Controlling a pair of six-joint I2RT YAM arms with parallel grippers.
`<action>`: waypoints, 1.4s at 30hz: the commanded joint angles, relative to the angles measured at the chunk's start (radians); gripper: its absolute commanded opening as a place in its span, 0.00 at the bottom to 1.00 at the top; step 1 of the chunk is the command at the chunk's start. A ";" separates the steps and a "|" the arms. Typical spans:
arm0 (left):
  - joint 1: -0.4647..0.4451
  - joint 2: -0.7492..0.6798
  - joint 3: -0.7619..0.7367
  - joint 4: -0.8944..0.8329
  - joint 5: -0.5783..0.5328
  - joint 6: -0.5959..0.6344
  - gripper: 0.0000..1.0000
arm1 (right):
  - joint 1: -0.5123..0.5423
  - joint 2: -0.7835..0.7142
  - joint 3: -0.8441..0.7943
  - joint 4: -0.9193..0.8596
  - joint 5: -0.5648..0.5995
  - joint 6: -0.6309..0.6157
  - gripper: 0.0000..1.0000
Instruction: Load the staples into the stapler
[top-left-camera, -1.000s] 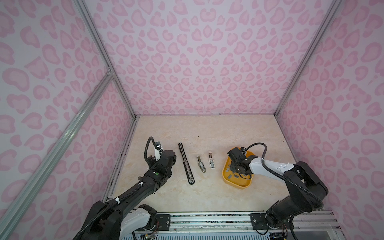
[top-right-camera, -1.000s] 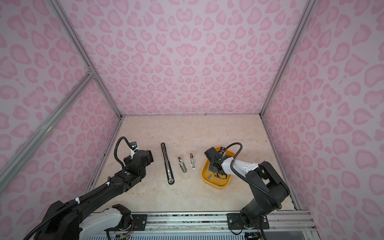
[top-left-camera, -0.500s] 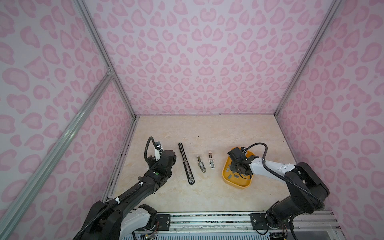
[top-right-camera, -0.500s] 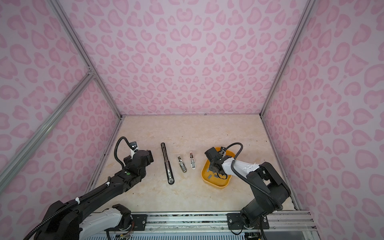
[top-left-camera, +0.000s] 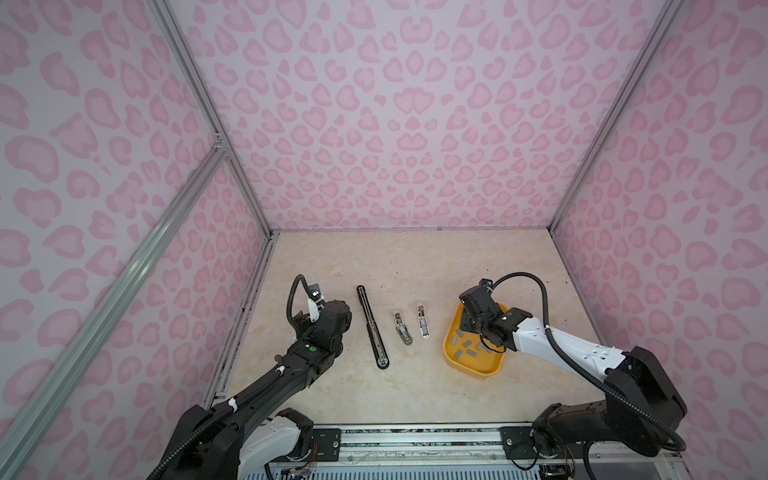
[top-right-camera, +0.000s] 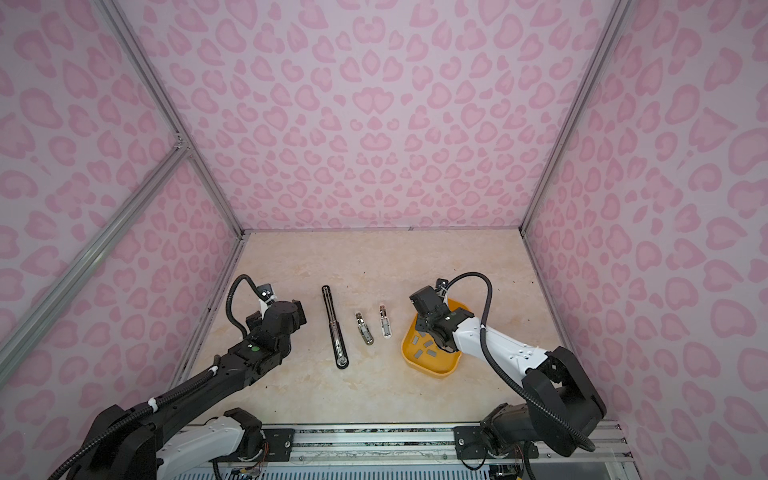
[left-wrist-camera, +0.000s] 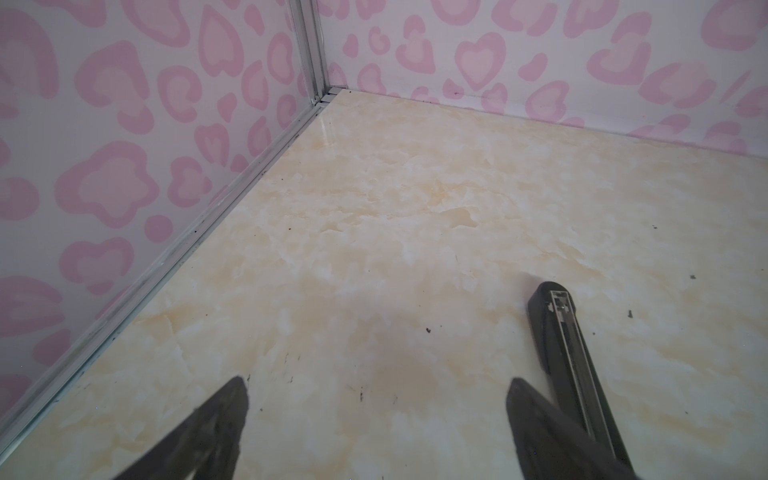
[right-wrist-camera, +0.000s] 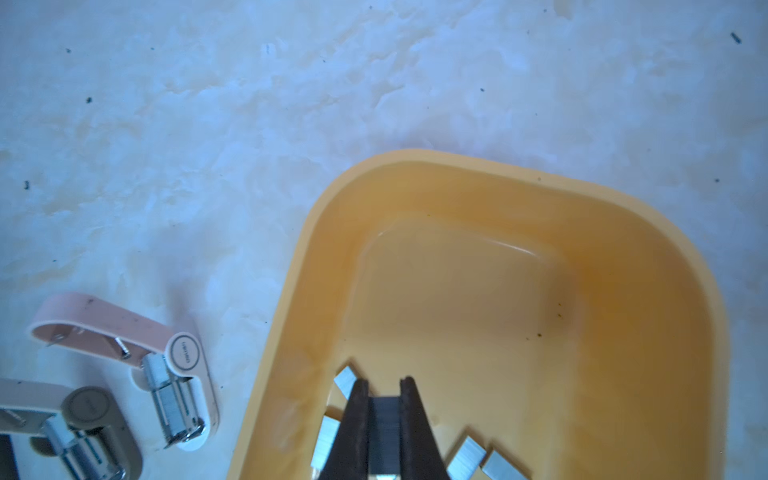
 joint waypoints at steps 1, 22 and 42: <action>-0.002 -0.024 -0.015 0.025 -0.008 -0.017 0.97 | 0.032 0.016 0.042 0.074 0.020 -0.120 0.10; -0.002 -0.108 -0.088 0.108 0.105 0.028 0.97 | 0.293 0.347 0.289 0.185 -0.145 -0.318 0.08; -0.002 -0.107 -0.090 0.125 0.091 0.033 0.98 | 0.310 0.407 0.244 0.215 -0.164 -0.261 0.09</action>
